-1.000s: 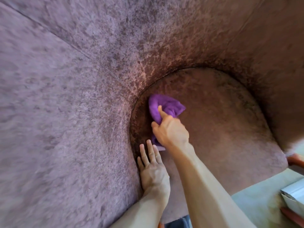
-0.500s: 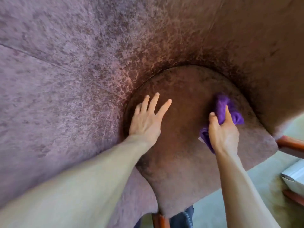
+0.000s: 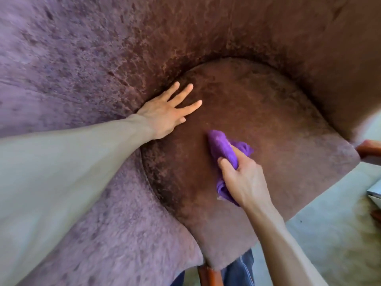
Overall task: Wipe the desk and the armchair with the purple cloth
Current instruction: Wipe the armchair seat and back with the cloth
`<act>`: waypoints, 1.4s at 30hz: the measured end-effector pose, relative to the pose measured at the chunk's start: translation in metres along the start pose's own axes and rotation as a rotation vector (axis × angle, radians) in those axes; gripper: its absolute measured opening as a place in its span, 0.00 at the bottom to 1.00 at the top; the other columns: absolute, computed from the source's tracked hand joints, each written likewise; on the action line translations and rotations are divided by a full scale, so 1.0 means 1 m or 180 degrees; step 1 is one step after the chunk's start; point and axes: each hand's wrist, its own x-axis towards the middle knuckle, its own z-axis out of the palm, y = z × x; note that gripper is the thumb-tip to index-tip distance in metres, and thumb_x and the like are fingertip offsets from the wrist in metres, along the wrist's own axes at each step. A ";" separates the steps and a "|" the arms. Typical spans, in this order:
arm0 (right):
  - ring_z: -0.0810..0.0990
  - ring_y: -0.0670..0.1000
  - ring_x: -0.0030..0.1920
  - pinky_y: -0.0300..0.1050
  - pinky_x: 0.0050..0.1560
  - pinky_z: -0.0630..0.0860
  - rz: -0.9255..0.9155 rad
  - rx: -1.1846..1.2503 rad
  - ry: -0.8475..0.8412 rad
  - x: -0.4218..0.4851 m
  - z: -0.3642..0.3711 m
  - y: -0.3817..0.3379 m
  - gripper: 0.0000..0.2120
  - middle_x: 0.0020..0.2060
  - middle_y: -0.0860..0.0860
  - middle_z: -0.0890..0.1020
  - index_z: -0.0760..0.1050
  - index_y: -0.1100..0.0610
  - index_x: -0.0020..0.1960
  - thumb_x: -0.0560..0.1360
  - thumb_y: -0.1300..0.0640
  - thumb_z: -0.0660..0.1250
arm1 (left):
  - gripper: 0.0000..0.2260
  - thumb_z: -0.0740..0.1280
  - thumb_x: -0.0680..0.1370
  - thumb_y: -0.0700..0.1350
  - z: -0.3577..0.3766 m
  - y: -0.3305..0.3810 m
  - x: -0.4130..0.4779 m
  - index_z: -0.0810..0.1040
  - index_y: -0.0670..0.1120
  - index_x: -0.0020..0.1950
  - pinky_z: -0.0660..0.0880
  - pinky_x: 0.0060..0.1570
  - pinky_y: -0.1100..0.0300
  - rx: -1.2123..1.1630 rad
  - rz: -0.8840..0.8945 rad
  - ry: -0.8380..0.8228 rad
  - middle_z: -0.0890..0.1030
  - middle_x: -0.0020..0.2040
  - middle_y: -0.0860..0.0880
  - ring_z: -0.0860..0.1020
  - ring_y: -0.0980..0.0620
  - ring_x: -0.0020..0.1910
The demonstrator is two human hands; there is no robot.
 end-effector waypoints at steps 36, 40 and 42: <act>0.80 0.62 0.60 0.53 0.58 0.77 -0.0409 -0.0592 -0.0575 -0.015 0.046 -0.042 0.28 0.59 0.54 0.84 0.65 0.30 0.72 0.71 0.42 0.58 | 0.29 0.58 0.85 0.50 -0.010 0.009 -0.001 0.47 0.67 0.80 0.63 0.70 0.42 -0.0303 -0.0287 0.0008 0.38 0.83 0.54 0.44 0.44 0.81; 0.80 0.59 0.59 0.51 0.60 0.75 -0.0066 0.0459 0.0764 0.026 0.012 -0.050 0.27 0.57 0.51 0.85 0.72 0.41 0.71 0.71 0.45 0.59 | 0.28 0.58 0.85 0.47 -0.010 0.003 0.005 0.51 0.69 0.79 0.61 0.71 0.39 -0.0741 -0.0245 -0.0082 0.40 0.83 0.57 0.44 0.46 0.82; 0.78 0.64 0.62 0.54 0.61 0.74 0.0065 0.0071 0.0577 0.044 0.014 -0.061 0.30 0.61 0.57 0.83 0.65 0.41 0.77 0.75 0.44 0.60 | 0.28 0.57 0.85 0.44 -0.013 -0.001 0.007 0.53 0.69 0.78 0.59 0.73 0.38 -0.0926 -0.0197 -0.0092 0.43 0.83 0.58 0.45 0.47 0.82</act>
